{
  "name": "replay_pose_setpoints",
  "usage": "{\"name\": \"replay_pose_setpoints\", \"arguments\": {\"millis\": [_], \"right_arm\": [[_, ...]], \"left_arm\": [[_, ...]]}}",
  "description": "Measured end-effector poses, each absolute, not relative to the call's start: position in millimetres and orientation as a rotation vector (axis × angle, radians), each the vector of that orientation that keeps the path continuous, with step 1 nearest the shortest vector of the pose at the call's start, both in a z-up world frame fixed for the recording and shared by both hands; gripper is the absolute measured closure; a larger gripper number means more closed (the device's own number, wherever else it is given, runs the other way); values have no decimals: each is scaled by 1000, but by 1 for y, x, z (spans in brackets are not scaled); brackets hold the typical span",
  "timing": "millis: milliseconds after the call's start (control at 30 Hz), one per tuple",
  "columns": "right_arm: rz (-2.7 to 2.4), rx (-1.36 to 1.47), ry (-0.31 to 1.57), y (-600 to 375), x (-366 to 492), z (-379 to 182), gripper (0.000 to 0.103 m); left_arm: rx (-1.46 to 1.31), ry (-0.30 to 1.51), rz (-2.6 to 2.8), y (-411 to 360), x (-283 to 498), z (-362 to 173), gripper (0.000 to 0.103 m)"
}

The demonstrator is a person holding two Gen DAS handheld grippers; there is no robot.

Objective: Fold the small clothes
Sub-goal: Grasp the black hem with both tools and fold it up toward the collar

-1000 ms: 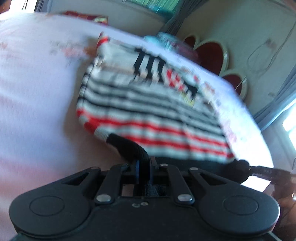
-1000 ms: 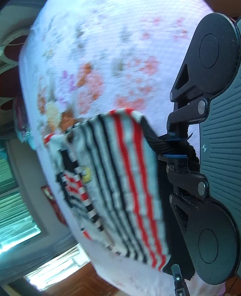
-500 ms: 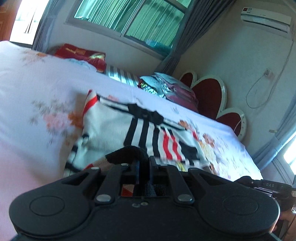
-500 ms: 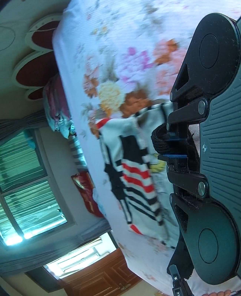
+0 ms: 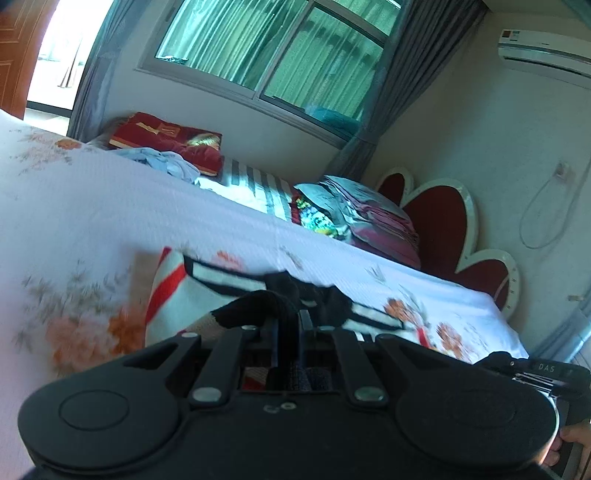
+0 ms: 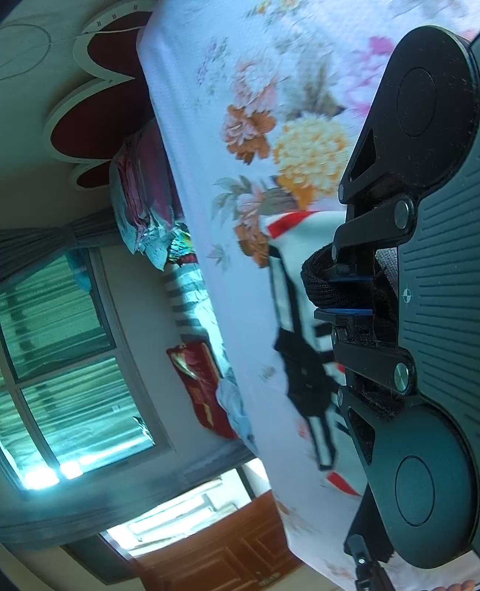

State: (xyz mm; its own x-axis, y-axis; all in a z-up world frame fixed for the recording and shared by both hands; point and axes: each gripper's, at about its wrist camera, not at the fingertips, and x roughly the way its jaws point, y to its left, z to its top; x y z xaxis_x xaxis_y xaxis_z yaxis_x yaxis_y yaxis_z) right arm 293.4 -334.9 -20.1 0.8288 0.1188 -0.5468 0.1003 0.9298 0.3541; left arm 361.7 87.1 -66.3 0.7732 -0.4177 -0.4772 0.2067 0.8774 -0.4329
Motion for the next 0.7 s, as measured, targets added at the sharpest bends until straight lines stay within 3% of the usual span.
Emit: {"name": "replay_pose_setpoints", "arguments": {"millis": [700], "right_arm": [[-38,434,746,-350,439,-88,91]], "left_arm": [[-453,751,-170,86,470,-119,95]]}}
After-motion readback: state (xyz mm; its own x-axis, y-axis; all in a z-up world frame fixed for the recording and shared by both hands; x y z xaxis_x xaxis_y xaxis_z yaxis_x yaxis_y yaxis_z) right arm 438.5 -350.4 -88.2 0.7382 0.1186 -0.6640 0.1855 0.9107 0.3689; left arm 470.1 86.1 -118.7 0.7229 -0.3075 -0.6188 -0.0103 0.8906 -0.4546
